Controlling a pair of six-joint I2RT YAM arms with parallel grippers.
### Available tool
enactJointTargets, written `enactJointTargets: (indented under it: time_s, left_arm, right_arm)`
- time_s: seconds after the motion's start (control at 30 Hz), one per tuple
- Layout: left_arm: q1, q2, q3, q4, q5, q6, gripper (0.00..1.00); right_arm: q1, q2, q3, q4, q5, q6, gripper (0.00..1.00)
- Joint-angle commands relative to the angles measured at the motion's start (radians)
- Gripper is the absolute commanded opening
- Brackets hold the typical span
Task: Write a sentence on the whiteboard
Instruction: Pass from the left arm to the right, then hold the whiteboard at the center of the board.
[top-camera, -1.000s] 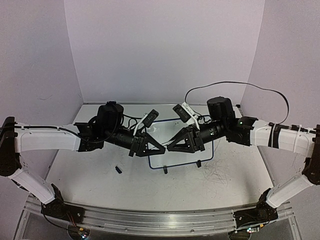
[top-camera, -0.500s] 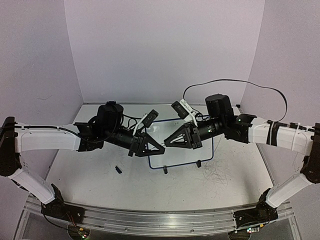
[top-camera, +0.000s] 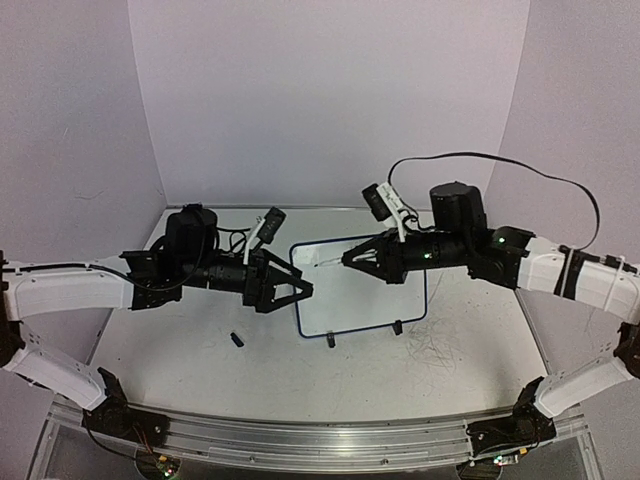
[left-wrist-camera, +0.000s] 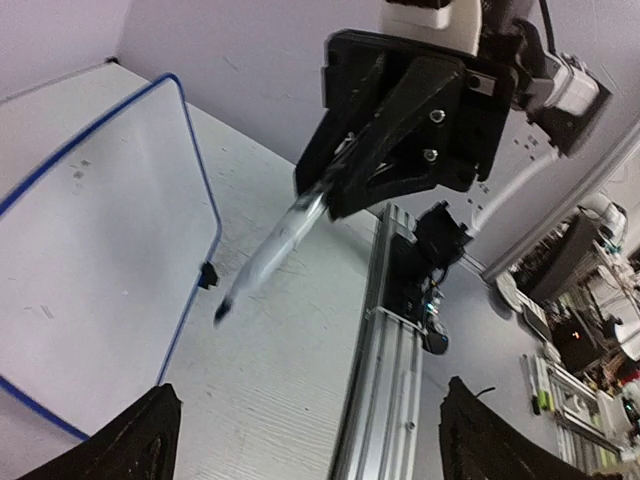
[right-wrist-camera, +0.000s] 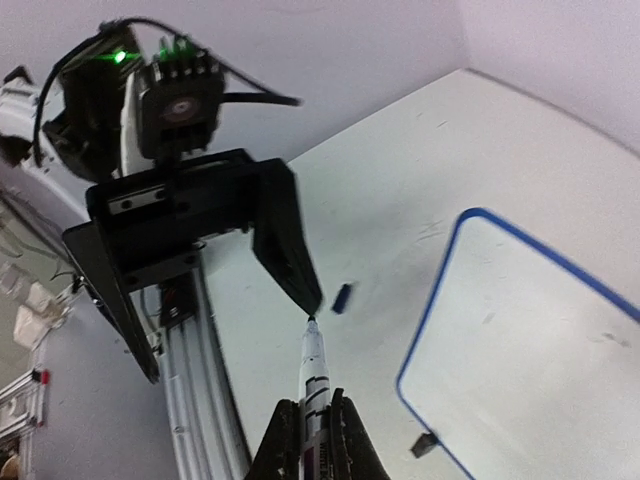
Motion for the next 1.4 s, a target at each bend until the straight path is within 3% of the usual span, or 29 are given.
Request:
enactJointTargets:
  time_s: [0.0,0.1,0.33,0.43,0.63,0.87,1.17,1.37]
  left_arm:
    - [0.007,-0.137,-0.042,-0.001,-0.327,-0.017,0.95]
    - [0.008,-0.156,-0.057,-0.030,-0.457,-0.056,0.98]
    - [0.015,-0.150,-0.114,-0.038,-0.723,-0.165,0.99]
    - [0.035,-0.135,-0.123,-0.038,-0.768,-0.206,0.99]
    - [0.117,-0.077,-0.127,-0.040,-0.677,-0.253,0.99]
    - [0.156,0.019,-0.104,-0.011,-0.526,-0.206,0.99]
    - [0.175,0.048,-0.203,0.233,-0.461,-0.294,0.99]
    - [0.202,0.068,-0.259,0.365,-0.316,-0.311,0.97]
  right_arm:
    - [0.000,-0.163,-0.044,0.041,0.414,0.011,0.00]
    - [-0.003,-0.240,-0.129,0.134,0.527,0.026,0.00]
    - [-0.012,-0.220,-0.108,0.127,0.506,-0.043,0.00]
    - [-0.012,-0.214,-0.113,0.130,0.537,-0.057,0.00]
    - [-0.012,-0.182,-0.119,0.129,0.587,-0.056,0.00]
    - [-0.009,-0.192,-0.163,0.151,0.615,-0.078,0.00]
    - [-0.008,-0.210,-0.179,0.161,0.549,-0.094,0.00]
    - [-0.006,-0.181,-0.158,0.161,0.570,-0.073,0.00]
